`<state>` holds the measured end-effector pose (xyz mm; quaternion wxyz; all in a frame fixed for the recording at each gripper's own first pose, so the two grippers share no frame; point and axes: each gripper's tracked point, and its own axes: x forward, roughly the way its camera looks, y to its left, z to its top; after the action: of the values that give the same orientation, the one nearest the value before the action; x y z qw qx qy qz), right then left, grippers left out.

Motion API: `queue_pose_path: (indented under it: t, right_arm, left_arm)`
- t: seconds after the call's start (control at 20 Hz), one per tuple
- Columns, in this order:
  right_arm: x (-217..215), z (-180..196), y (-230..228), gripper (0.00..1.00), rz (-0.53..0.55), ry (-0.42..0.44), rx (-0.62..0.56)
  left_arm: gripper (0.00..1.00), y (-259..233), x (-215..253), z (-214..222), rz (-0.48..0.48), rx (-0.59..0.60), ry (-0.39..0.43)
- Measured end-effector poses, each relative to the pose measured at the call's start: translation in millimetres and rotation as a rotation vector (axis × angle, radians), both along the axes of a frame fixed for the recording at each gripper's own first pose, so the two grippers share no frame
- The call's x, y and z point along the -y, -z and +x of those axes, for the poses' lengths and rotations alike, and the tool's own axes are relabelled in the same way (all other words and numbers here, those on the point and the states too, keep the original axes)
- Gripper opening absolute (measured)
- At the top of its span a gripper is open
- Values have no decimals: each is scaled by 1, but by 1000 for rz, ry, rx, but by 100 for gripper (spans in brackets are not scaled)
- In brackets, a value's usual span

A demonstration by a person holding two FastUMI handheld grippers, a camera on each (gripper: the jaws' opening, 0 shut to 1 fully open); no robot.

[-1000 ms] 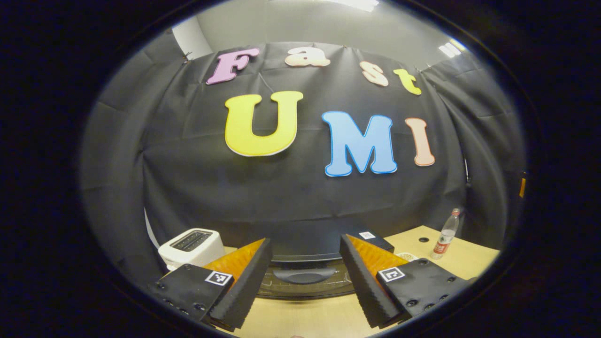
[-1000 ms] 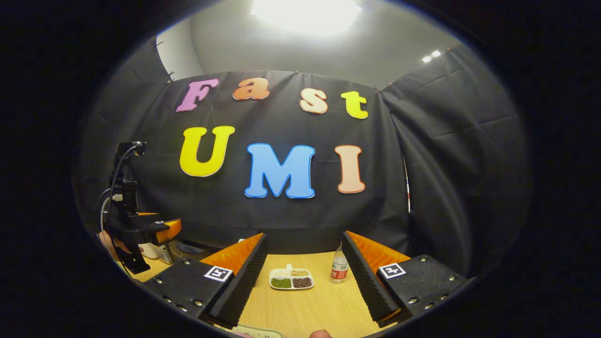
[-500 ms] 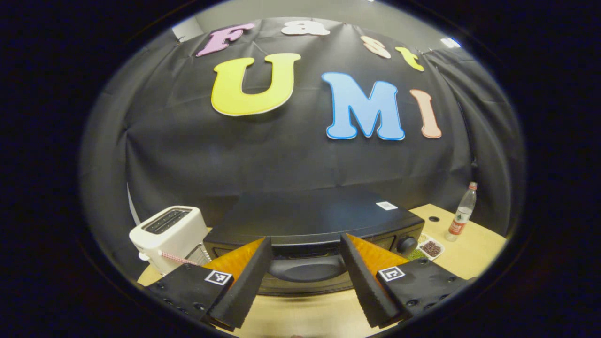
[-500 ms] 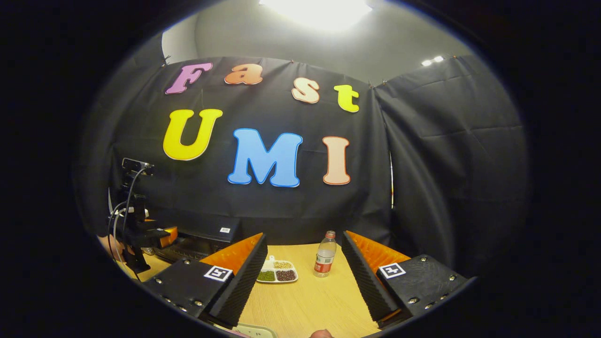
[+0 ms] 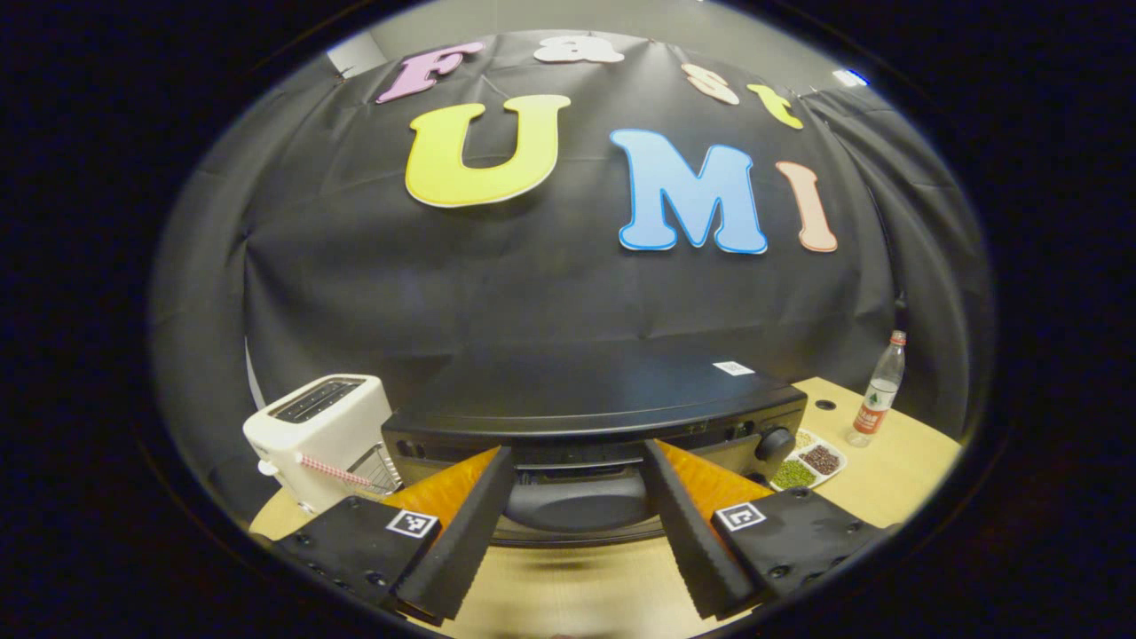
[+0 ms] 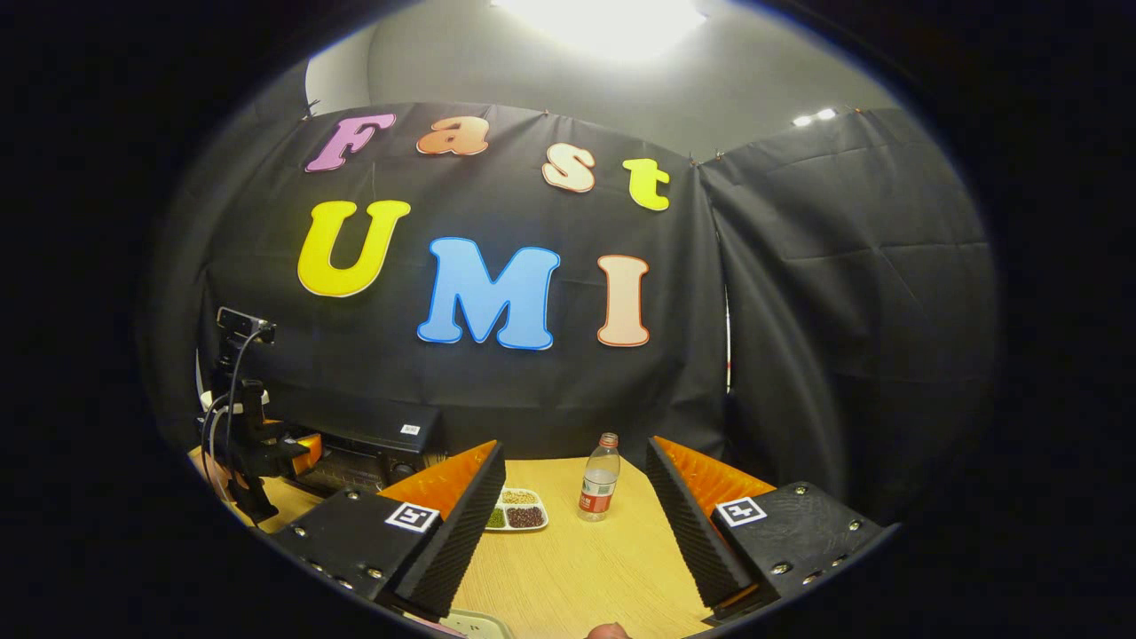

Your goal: Open the electric oven with the left hand, put the food in, and close the electric oven.

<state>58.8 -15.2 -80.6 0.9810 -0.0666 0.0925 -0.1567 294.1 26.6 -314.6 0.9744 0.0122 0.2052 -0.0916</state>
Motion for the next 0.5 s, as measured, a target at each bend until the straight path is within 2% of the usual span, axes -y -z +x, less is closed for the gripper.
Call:
queue_pose_path:
  t: [0.05, 0.45, 0.5]
  right_arm:
    - [1, -1, 0, 98, 7, -4, -3]
    - [4, -1, 6, 98, 42, -62, -19]
    - [5, -2, 8, 98, 44, -67, -26]
  left_arm:
    - [98, 1, -1, -8, 4, -5, -3]
    - [100, 22, -6, -62, 16, -68, -36]
    - [98, 25, -6, -67, 11, -78, -42]
